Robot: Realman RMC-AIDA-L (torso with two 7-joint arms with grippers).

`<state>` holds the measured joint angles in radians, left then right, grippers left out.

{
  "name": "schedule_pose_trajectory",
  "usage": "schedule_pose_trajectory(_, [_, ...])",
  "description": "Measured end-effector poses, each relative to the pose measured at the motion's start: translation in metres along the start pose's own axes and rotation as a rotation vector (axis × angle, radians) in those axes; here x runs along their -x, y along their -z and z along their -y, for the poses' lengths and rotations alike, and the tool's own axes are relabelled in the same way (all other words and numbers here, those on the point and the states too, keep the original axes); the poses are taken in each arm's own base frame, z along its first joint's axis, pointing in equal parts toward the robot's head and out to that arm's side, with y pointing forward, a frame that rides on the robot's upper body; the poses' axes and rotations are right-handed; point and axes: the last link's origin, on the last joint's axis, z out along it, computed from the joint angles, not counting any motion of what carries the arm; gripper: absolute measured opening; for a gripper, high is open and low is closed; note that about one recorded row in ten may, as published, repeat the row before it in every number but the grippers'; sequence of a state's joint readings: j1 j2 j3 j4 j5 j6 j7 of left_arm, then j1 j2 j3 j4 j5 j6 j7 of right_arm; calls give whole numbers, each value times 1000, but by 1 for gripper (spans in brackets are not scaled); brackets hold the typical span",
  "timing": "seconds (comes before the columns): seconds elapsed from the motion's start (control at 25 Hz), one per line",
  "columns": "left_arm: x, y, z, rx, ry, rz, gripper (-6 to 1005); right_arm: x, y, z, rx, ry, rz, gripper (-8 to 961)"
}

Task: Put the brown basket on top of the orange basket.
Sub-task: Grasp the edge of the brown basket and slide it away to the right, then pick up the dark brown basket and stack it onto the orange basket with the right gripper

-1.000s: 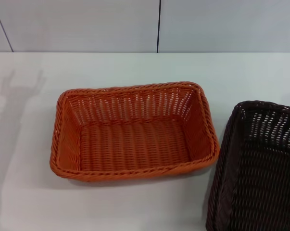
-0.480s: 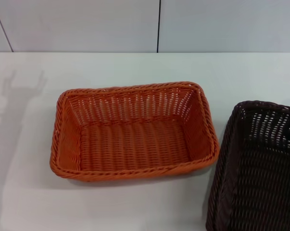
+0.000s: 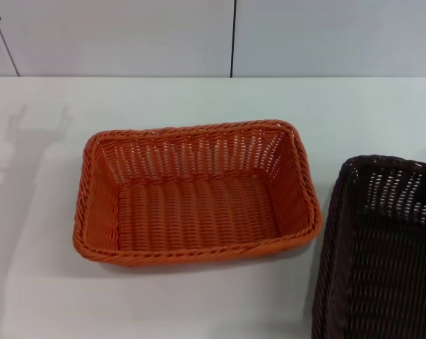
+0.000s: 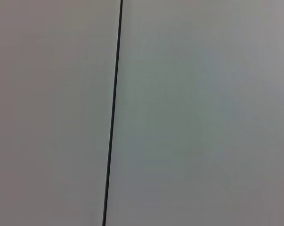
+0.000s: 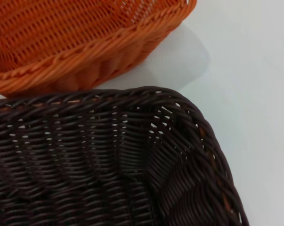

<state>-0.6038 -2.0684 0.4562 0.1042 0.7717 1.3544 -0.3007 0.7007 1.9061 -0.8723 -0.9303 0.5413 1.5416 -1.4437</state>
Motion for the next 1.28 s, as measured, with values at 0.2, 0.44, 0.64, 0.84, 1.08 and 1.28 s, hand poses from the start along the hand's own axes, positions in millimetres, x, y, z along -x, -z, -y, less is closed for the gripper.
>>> schedule_pose_trajectory(0.2, [1, 3, 2, -1, -3, 5, 832, -5, 7, -8, 37, 5, 3, 362])
schedule_pose_trajectory(0.44, [1, 4, 3, -3, -5, 6, 832, -7, 23, -20, 79, 1, 60, 281])
schedule_pose_trajectory(0.64, [0, 3, 4, -3, -8, 4, 832, -9, 43, -30, 102, 1, 157, 246])
schedule_pose_trajectory(0.84, [-2, 0, 4, 0, -12, -4, 832, -7, 53, -36, 135, 2, 236, 193])
schedule_pose_trajectory(1.08, [-4, -2, 5, 1, -21, -14, 832, 4, 62, -43, 185, 33, 320, 179])
schedule_pose_trajectory(1.28, [-5, -2, 8, -3, -28, -17, 832, 18, 73, -54, 235, 70, 408, 174])
